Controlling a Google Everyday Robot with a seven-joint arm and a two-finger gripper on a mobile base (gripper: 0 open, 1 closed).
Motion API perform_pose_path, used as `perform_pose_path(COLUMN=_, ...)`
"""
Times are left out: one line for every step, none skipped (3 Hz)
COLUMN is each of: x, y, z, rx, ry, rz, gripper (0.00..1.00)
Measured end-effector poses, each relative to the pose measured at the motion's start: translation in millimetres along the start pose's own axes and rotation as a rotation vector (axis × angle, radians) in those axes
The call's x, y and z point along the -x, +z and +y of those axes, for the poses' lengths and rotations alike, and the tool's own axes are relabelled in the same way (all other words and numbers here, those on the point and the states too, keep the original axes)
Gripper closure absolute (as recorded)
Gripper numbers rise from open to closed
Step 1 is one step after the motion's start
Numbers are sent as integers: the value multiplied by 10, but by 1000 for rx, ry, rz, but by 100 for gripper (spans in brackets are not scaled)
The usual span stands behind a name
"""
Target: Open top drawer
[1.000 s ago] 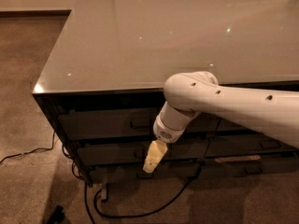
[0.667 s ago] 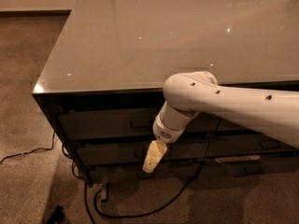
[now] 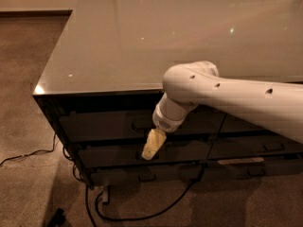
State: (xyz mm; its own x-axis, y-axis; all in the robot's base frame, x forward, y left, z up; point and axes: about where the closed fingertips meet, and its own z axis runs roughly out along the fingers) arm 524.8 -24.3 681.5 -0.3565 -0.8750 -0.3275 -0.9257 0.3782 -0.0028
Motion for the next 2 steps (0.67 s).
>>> perform_pose_path(x=111, y=-221, z=-215, rx=-61, ry=-3, rz=-15, gripper=0)
perform_pose_path(x=169, y=-309, z=-358, rx=-95, ry=-1, rz=-4, gripper=0)
